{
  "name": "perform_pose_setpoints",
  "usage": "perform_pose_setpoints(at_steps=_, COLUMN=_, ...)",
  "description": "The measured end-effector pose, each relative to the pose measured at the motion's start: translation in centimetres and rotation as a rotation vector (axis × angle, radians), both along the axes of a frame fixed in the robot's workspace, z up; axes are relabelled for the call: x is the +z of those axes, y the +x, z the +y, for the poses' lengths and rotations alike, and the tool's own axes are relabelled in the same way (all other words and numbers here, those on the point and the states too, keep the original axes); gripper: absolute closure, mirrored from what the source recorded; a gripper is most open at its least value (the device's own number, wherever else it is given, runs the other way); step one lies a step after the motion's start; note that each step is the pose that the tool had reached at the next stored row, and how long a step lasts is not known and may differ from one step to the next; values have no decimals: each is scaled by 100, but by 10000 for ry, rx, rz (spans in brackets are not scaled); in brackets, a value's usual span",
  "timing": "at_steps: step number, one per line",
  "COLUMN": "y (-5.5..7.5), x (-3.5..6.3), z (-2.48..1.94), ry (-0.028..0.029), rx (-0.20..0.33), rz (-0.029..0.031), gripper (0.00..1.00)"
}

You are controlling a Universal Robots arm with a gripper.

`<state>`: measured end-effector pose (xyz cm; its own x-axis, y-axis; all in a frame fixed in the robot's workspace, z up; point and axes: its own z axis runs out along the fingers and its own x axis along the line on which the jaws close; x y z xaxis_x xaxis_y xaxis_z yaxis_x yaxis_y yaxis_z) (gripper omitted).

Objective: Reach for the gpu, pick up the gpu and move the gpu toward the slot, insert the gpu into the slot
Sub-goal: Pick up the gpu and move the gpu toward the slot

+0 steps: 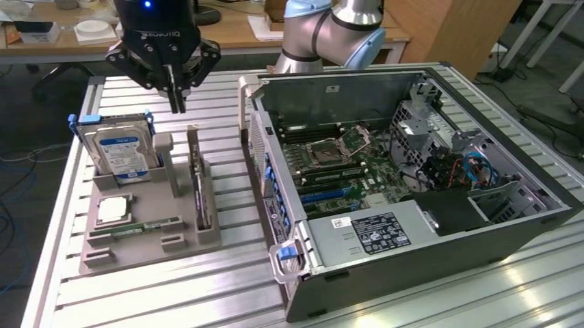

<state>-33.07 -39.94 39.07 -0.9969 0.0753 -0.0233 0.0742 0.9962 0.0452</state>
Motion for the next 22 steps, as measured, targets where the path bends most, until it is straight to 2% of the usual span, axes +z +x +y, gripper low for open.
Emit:
perform_pose_setpoints(at_steps=2, y=0, x=0, z=0, ry=0, rx=0, rz=0, gripper=77)
perform_pose_setpoints(at_steps=3, y=0, x=0, z=0, ry=0, rx=0, rz=0, gripper=77)
perform_pose_setpoints(at_steps=5, y=0, x=0, z=0, ry=0, rx=0, rz=0, gripper=65)
perform_pose_setpoints(at_steps=6, y=0, x=0, z=0, ry=0, rx=0, rz=0, gripper=65)
perform_pose_setpoints(at_steps=7, y=-1, x=0, z=-1, ry=0, rx=0, rz=0, gripper=59)
perform_pose_setpoints(at_steps=8, y=-3, x=0, z=-5, ry=0, rx=1, rz=0, gripper=53)
perform_pose_setpoints(at_steps=9, y=-6, x=-1, z=-17, ry=1, rx=27, rz=-1, gripper=53)
perform_pose_setpoints(at_steps=10, y=-7, x=-1, z=-26, ry=0, rx=75, rz=-1, gripper=47)
perform_pose_setpoints(at_steps=18, y=-7, x=-94, z=-38, ry=0, rx=1035, rz=54, gripper=47)
perform_pose_setpoints(at_steps=19, y=-7, x=-113, z=-55, ry=1, rx=1073, rz=69, gripper=47)
perform_pose_setpoints(at_steps=22, y=-7, x=-166, z=-141, ry=2, rx=1113, rz=87, gripper=47)
